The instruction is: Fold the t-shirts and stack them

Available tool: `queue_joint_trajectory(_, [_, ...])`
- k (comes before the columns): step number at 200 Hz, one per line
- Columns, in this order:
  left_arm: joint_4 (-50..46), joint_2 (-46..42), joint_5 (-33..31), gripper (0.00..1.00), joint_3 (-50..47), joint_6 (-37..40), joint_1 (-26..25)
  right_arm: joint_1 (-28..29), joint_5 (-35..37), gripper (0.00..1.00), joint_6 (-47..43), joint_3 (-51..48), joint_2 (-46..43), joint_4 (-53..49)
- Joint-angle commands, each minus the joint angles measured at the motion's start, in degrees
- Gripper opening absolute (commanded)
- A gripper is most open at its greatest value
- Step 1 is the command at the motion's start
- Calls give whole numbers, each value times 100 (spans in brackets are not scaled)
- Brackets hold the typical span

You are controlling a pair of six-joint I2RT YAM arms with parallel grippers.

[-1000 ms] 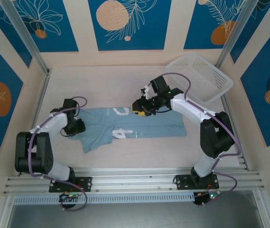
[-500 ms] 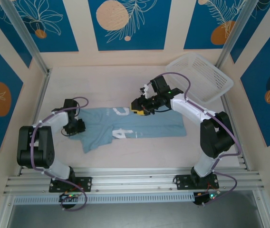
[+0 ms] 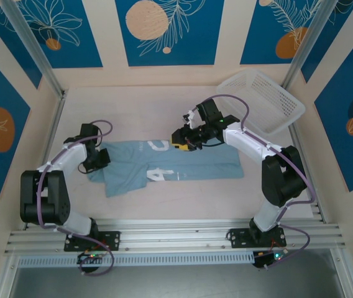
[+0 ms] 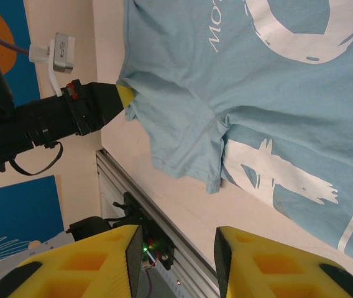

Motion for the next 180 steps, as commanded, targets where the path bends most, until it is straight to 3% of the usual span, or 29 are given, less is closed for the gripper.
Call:
queue_joint_trajectory(1, [-380, -79, 18, 0, 224, -61, 75, 7, -91, 37, 25, 150, 55, -101])
queue_joint_trajectory(37, [-988, 97, 47, 0, 844, -244, 75, -8, -83, 37, 7, 111, 34, -133])
queue_joint_trajectory(96, [-2582, 1393, 200, 0, 2668, -404, 75, -48, -82, 37, 12, 141, 77, -175])
queue_joint_trajectory(139, [-3213, 2264, 212, 0, 3986, -187, 75, -50, -59, 37, 25, 65, 18, -183])
queue_joint_trajectory(180, [-3487, 2773, 4, 0, 4631, -34, 75, -57, -14, 37, 33, -82, -85, -177])
